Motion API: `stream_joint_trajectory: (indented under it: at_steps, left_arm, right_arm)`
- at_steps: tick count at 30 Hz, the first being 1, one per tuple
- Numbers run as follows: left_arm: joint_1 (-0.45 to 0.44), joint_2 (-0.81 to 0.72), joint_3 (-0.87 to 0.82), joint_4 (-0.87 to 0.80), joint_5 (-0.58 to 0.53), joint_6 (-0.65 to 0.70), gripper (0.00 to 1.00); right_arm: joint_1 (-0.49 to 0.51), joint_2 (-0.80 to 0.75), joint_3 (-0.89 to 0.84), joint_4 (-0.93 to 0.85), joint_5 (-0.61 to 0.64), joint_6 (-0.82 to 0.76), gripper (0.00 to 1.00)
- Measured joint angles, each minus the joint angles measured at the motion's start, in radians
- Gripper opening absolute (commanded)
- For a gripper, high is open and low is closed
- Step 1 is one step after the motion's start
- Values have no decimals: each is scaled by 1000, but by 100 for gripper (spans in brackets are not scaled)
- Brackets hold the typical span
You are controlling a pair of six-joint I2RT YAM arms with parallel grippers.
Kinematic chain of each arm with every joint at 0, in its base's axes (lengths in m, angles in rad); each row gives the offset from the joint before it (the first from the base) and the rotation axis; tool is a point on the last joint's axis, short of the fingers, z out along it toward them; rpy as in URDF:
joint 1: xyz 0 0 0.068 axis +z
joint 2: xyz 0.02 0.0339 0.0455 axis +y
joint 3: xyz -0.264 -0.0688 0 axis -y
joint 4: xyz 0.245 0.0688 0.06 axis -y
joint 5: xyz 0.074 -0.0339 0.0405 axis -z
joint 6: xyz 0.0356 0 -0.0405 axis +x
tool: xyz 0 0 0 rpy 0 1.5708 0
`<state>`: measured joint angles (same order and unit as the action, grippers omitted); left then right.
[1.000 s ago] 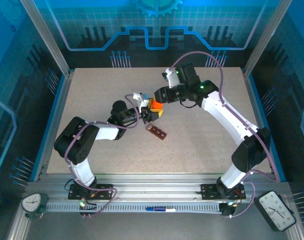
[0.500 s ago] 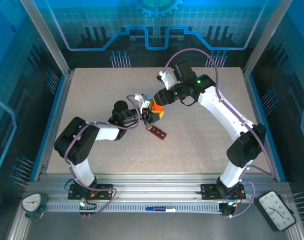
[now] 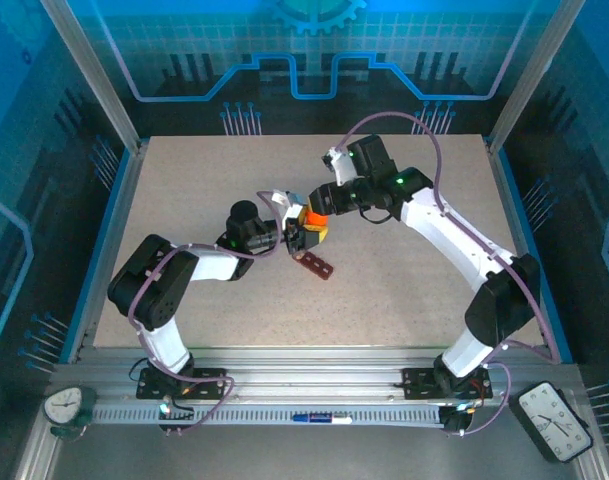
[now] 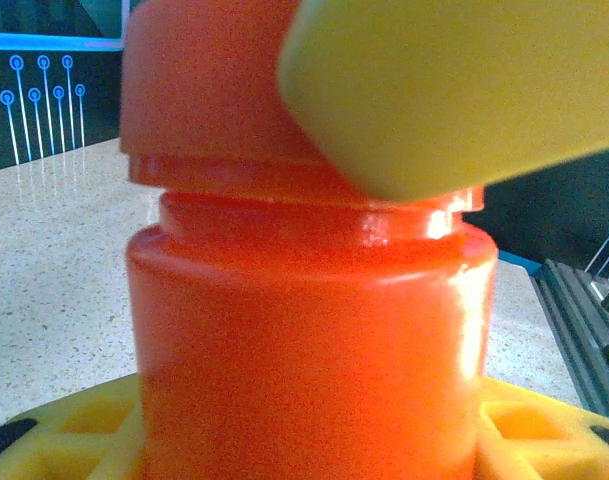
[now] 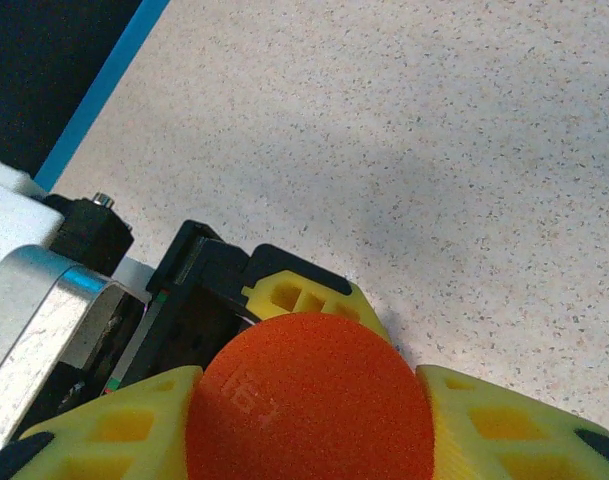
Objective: Sort the pills into containers
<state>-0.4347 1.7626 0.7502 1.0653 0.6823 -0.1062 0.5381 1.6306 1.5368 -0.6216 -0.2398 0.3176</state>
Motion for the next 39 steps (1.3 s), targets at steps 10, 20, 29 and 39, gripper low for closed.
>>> stream_joint_trajectory:
  at_steps: [10, 20, 29, 39]
  left_arm:
    - [-1, -13, 8, 45, -11, 0, 0]
    - [-1, -23, 14, 92, -15, 0, 0]
    - [0, -23, 14, 92, 21, -2, 0]
    - [4, -23, 47, 95, 107, -73, 0]
  right_arm:
    - [5, 13, 69, -90, 3, 34, 70]
    - [-66, -25, 161, -151, -113, -12, 87]
    - [-97, -111, 161, -122, -199, -254, 87]
    - [-132, 45, 260, -230, -286, -457, 85]
